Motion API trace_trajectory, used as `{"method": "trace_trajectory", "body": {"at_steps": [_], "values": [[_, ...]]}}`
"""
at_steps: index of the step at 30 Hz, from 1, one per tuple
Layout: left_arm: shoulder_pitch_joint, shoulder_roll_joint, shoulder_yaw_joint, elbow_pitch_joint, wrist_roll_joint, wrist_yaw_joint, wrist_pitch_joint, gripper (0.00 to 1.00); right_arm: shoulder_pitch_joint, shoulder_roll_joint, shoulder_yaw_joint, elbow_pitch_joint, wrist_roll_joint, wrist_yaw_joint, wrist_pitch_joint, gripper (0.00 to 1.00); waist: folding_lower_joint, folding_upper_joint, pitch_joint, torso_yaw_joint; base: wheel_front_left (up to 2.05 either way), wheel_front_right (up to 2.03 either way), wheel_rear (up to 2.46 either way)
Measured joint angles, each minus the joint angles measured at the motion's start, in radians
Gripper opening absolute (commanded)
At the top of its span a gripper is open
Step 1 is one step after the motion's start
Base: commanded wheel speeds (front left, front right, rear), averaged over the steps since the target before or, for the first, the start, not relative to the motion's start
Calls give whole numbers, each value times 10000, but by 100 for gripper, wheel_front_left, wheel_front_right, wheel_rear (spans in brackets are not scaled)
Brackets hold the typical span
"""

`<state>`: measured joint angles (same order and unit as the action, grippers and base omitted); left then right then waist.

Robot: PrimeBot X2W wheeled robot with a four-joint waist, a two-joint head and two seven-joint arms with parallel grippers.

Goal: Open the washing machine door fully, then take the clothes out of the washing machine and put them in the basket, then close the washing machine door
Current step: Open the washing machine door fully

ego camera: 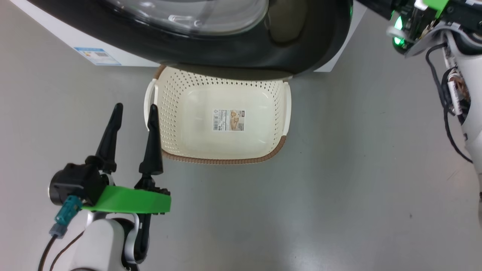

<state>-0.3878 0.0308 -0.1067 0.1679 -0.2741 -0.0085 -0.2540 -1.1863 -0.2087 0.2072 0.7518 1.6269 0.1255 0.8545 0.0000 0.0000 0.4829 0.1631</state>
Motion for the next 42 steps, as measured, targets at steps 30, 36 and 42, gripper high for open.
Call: {"method": "trace_trajectory", "body": {"at_steps": [30,36,42], "values": [[234,0,263,86,4,-19,-2,100,2484,-761,1172,-2374,-4057,0,-6863,100,0,0,-435,-559,0,0,0],[238,4,376,54,4,-8,-2,100,3286,-1338,2546,-2088,-6071,0,-10215,100,0,0,-523,-725,0,0,0],[244,4,462,-44,12,-4,-2,100,3385,-1338,2424,-1398,-8345,0,-11043,100,0,0,-557,-961,0,0,0]]}}
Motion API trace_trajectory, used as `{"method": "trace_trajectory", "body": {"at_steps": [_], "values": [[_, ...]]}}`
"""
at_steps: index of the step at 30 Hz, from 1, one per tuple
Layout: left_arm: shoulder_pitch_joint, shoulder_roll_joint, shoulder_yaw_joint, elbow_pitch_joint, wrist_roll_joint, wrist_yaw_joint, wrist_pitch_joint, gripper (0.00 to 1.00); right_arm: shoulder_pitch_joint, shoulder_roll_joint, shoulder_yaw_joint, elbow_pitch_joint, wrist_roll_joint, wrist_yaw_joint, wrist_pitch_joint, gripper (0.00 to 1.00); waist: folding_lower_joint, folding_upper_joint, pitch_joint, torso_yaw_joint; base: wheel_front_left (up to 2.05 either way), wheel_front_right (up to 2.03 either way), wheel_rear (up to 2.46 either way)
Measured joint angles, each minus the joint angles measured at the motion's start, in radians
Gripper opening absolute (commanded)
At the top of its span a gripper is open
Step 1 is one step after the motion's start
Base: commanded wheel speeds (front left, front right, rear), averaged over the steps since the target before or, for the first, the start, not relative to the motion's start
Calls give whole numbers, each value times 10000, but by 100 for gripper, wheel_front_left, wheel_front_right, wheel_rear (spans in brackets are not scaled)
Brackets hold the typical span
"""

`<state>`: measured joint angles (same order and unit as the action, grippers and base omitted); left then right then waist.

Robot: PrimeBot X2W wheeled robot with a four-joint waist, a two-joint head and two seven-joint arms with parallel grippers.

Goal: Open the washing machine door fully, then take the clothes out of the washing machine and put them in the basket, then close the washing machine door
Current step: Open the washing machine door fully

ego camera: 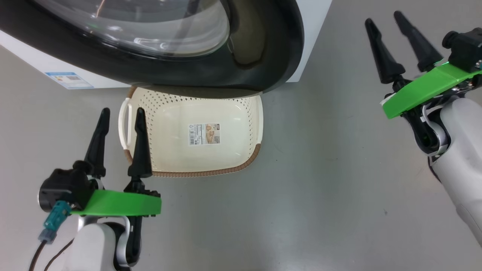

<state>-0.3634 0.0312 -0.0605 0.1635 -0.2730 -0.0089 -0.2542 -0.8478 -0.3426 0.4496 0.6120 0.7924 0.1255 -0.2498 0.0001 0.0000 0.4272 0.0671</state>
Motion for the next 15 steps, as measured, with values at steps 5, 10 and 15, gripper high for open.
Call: {"method": "trace_trajectory", "body": {"at_steps": [5,10,15], "values": [[-1,0,36,-98,50,6,0,100,844,516,-1684,-1097,-2268,2,-59,100,-1,0,55,-96,0,0,0],[-1,0,69,-194,81,4,0,100,2354,1177,-2807,-2443,-3674,4,-59,100,-1,0,66,-124,0,0,0],[-1,0,65,-330,96,6,0,100,3429,1603,-3586,-3544,-4349,2,-59,100,0,0,84,-121,0,0,0]]}}
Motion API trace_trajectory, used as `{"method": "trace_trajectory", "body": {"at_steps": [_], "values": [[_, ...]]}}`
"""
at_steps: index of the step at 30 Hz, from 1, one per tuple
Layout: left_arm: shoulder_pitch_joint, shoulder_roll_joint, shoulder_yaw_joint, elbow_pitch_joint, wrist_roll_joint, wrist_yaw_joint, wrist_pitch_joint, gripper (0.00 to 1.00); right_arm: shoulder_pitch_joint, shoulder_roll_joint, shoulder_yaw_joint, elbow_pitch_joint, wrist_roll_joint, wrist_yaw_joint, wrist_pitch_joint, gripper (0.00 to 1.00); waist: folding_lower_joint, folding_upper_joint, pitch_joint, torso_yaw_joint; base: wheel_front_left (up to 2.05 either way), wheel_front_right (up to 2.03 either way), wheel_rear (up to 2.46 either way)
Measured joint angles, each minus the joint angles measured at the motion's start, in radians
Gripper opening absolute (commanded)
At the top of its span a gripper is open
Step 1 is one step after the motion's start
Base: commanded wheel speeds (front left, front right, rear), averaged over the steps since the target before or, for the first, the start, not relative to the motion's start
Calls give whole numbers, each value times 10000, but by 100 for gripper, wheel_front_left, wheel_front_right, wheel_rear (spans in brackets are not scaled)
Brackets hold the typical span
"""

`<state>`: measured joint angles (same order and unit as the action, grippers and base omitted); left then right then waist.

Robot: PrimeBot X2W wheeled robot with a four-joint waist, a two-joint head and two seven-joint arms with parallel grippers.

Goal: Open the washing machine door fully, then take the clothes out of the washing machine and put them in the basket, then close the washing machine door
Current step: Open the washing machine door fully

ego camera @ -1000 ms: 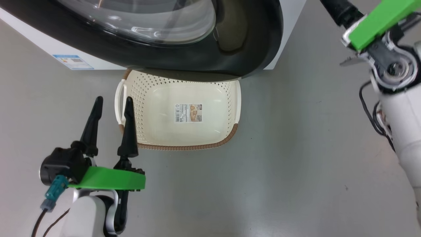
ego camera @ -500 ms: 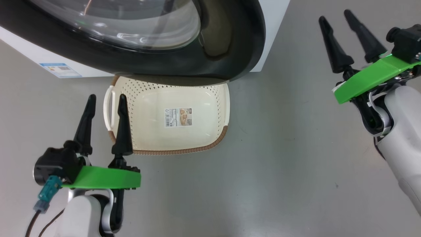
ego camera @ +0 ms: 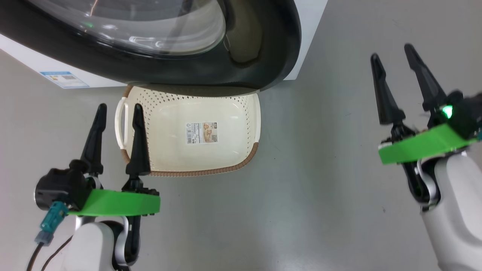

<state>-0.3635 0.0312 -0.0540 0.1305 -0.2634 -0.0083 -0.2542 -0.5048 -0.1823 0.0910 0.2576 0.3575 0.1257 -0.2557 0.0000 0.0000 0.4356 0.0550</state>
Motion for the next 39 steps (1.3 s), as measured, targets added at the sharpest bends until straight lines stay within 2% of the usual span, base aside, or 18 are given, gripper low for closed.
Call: {"method": "trace_trajectory", "body": {"at_steps": [9,25,26,27,28,30,33,39], "values": [[4,0,84,-123,88,0,0,100,829,378,-426,-631,-251,2,0,100,0,0,17,-83,0,0,0],[4,0,82,-104,174,-8,0,100,935,437,-422,-652,-573,2,0,100,0,0,-5,-65,0,0,0],[4,0,82,-104,174,-8,0,100,935,437,-430,-654,-571,2,0,64,0,0,4,-61,0,0,0],[4,0,77,-100,174,-8,0,100,935,437,-441,-652,-550,2,0,17,0,0,13,-58,0,0,0],[4,0,69,-98,174,-8,0,100,932,439,-443,-640,-491,2,0,0,0,0,22,-57,0,0,0],[3,0,44,-77,194,-8,0,100,920,437,-380,-560,-332,2,0,0,0,0,36,-52,0,0,0],[0,0,15,-40,251,-8,0,100,736,523,-272,-320,625,0,0,0,0,0,50,-42,0,0,0],[-8,0,-61,23,261,-8,0,100,-545,508,796,876,4209,0,6,0,0,0,35,22,0,0,0]]}}
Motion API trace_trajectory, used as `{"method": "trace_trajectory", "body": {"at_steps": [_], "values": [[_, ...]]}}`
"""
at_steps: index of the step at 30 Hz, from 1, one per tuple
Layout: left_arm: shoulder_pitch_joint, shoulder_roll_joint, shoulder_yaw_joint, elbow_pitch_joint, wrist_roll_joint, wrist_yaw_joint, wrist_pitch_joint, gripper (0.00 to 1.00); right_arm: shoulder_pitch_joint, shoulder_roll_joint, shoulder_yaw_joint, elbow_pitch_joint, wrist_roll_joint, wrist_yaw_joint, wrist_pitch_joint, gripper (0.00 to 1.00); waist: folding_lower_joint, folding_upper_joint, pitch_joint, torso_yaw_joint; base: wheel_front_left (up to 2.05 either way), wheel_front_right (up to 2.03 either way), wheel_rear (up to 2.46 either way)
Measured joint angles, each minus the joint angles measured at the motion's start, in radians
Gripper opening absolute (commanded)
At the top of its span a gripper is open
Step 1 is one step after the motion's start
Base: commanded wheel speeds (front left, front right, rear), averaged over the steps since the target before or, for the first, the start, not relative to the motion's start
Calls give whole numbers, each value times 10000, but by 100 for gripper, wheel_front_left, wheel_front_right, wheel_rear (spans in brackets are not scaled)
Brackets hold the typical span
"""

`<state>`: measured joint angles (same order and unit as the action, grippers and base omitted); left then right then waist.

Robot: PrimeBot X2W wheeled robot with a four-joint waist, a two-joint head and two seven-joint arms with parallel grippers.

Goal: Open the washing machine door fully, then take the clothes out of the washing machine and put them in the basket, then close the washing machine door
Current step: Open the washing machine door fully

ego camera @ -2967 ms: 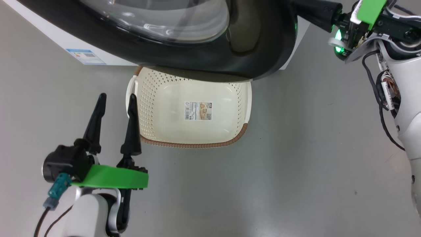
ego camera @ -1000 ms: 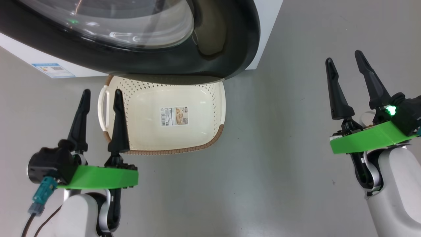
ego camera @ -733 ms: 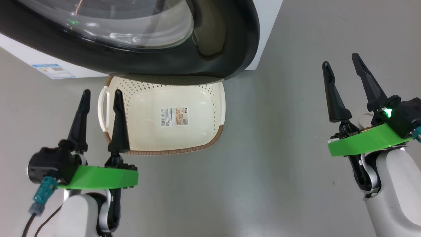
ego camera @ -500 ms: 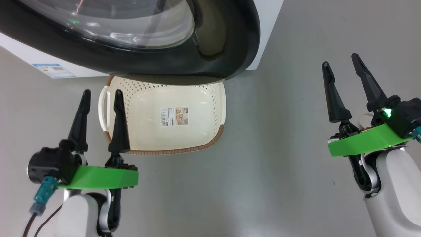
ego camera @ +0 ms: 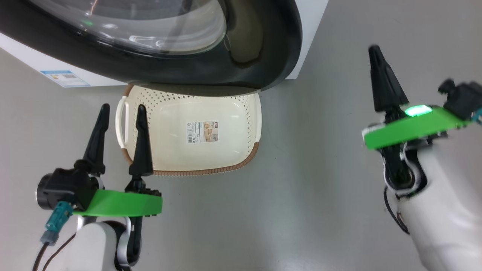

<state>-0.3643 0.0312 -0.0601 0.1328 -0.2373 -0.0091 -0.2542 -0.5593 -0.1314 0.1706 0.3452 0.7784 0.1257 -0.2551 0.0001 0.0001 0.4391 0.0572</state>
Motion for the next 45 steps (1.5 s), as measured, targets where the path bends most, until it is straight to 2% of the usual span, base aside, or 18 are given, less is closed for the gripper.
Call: {"method": "trace_trajectory", "body": {"at_steps": [4,10,15,19,24,29,36,45], "values": [[-2,0,-35,21,73,-6,0,100,-1103,-232,617,408,2600,0,894,0,0,0,16,88,0,0,0],[-23,0,-123,58,79,-19,0,100,-2650,-309,673,966,6224,0,3582,0,0,0,94,296,0,0,0],[-31,0,-230,117,79,-94,0,100,-3686,-326,341,2153,8391,0,6165,0,-1,0,100,509,0,0,0],[-30,-2,-353,161,77,-94,0,100,-4595,-362,186,3187,9678,-2,8117,0,0,0,76,644,0,0,0],[-29,0,-451,176,77,-92,0,100,-5491,-546,372,4251,10301,0,9873,0,0,0,62,780,0,0,0],[-28,-2,-523,209,77,-92,0,100,-5884,-558,738,4761,10349,-2,10817,0,0,0,25,865,0,0,0],[9,-2,-537,357,77,-92,0,100,-5833,-512,1030,4803,10343,-4,11449,0,-1,0,-247,914,0,0,0],[357,0,-506,504,54,-90,0,100,-4769,-221,1580,4050,9927,-2,11818,0,0,0,-812,1017,0,0,0]]}}
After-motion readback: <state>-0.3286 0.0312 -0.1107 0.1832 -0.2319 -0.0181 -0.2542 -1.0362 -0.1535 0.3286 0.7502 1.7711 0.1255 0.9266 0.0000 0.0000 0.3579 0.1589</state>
